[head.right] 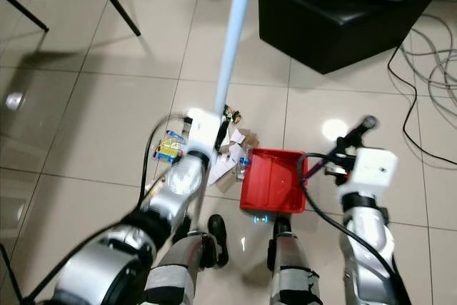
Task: Sweep floor
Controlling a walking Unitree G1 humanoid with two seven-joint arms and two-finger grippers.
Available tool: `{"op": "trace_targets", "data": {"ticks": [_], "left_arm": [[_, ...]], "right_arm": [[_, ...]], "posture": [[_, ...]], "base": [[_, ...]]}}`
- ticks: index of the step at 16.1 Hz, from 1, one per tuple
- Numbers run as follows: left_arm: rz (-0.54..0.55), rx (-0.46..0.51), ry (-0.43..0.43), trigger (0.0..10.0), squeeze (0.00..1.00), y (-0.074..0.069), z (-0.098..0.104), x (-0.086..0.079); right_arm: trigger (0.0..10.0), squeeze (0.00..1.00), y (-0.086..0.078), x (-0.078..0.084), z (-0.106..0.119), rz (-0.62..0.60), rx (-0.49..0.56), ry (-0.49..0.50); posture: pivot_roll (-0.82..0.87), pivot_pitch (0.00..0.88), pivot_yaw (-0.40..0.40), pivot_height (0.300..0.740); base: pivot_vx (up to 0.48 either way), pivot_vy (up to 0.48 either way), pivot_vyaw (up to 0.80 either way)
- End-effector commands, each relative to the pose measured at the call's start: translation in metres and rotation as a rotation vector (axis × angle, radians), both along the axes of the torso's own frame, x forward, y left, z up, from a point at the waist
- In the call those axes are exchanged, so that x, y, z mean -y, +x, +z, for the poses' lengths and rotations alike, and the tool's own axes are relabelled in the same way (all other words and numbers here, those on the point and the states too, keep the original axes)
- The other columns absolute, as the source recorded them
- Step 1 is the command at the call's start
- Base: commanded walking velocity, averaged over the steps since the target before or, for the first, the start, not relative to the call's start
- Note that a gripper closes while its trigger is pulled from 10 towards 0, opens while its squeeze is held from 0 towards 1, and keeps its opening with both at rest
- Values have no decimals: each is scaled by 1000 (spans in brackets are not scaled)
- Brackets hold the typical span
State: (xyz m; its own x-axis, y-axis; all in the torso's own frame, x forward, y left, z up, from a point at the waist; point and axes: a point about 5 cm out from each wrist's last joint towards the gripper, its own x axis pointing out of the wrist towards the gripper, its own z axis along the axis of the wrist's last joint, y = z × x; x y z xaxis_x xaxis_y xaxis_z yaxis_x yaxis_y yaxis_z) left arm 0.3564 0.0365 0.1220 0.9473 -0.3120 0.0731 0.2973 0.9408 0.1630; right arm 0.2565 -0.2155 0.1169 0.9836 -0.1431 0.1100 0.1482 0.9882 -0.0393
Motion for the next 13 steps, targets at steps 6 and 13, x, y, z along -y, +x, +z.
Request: {"op": "trace_targets", "data": {"ticks": [6,13], "left_arm": [[92,367,299,10000,0,31,85,-70],[108,591,468,10000,0,23,166,-99]], "right_arm": [[10000,0,-2,-2,-18,-2,-82,28],[10000,0,3,-4,-19,4,-79,33]], "posture": [[-82,422,160,740],[-57,409,160,740]], "base": [[0,0,0],[0,0,0]]}}
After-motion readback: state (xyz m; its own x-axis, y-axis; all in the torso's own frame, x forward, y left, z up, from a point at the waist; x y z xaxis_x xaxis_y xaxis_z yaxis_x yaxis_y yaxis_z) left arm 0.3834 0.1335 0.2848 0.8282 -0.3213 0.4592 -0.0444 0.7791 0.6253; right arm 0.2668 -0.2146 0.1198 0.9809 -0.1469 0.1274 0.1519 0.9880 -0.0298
